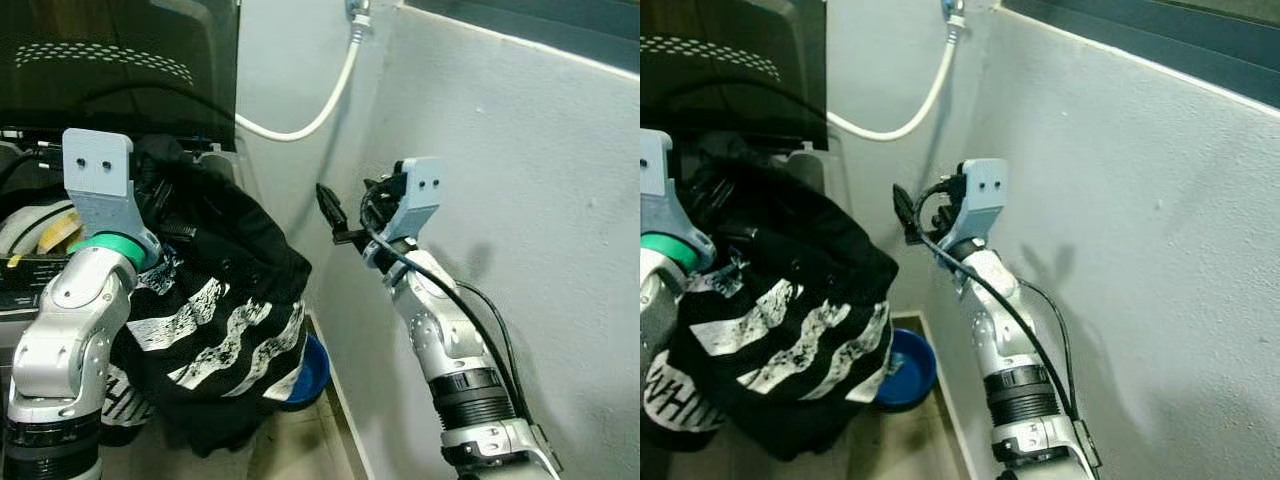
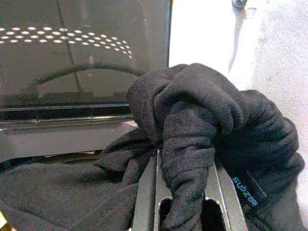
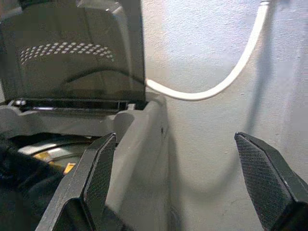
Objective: Clothes washing
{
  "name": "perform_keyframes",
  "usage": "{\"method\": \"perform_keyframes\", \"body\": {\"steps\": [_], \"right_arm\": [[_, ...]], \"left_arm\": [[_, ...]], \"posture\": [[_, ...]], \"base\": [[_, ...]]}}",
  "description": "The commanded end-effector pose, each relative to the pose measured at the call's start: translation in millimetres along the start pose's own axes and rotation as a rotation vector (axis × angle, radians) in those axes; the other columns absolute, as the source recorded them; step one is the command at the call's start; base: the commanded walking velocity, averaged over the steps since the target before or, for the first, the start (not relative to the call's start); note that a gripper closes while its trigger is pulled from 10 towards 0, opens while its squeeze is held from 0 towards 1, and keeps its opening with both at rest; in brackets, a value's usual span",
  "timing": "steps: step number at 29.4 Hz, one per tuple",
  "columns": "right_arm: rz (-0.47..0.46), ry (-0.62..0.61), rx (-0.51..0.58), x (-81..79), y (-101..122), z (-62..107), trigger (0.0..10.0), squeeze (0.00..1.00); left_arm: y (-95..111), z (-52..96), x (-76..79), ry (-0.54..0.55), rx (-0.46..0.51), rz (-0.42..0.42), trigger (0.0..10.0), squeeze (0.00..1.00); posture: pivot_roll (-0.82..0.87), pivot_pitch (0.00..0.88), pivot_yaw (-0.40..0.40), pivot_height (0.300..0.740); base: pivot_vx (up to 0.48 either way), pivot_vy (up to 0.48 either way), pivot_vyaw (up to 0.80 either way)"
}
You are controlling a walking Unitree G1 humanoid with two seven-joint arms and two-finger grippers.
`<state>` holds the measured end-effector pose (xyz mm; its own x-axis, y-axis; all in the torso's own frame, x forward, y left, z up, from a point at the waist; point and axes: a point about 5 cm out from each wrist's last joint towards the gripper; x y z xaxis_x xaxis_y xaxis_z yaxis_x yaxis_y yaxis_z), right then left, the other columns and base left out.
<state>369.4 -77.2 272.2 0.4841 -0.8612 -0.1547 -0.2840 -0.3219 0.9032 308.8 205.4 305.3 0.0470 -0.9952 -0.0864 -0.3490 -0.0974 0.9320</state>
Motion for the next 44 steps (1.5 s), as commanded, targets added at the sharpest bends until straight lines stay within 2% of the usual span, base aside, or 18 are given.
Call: {"method": "perform_keyframes", "body": {"steps": [1,8,24,29,32,39,44], "right_arm": [[-0.009,0.0,0.034,0.0,8,-2.2,10.0,0.0],[-0.001,-0.001,0.022,0.4,5,-0.2,10.0,0.0],[-0.01,0.015,0.017,-2.4,3,-2.7,10.0,0.0],[0.042,0.061,0.008,-10.3,0,-3.7,10.0,0.0],[0.04,0.063,0.012,-11.1,0,-3.4,10.0,0.0],[0.022,0.059,-0.007,-8.9,-5,-1.4,10.0,0.0],[0.026,0.045,-0.008,-6.5,-5,-1.0,10.0,0.0]], "left_arm": [[8,0.2,5.2,-0.006,0.039,0.003,10.0,0.0],[6,1.6,12.7,0.0,0.042,0.02,10.0,0.0],[10,1.6,11.9,-0.011,0.053,0.017,10.0,0.0],[13,-0.5,6.9,-0.004,0.056,-0.001,10.0,0.0],[13,-0.9,6.2,-0.002,0.055,-0.003,10.0,0.0],[12,-2.6,2.8,0.005,0.049,-0.013,10.0,0.0],[9,-5.0,-3.4,0.031,0.019,-0.036,10.0,0.0]], "posture": [[0.03,0.0,-0.109,0.74],[0.03,0.0,-0.115,0.74],[0.04,0.0,-0.124,0.74],[0.05,0.0,-0.119,0.74],[0.05,0.0,-0.119,0.74],[0.05,0.0,-0.115,0.74],[0.05,0.0,-0.112,0.74]], "base": [[0.0,0.0,0.0],[0.0,0.156,0.0],[0.0,0.404,0.0],[0.0,0.406,0.64],[0.0,0.407,0.74],[0.0,0.395,0.0],[0.0,0.055,0.0]]}}
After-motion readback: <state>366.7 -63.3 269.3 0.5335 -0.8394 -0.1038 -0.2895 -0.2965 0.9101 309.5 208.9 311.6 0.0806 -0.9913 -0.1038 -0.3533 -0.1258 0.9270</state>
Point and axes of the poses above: a point about 5 cm out from each wrist's last joint towards the gripper, its own z axis pointing back from the gripper into the wrist, its own y axis along the axis of the wrist's last joint, x = y × z, and after that the axes turned 2 degrees about -z, right-handed
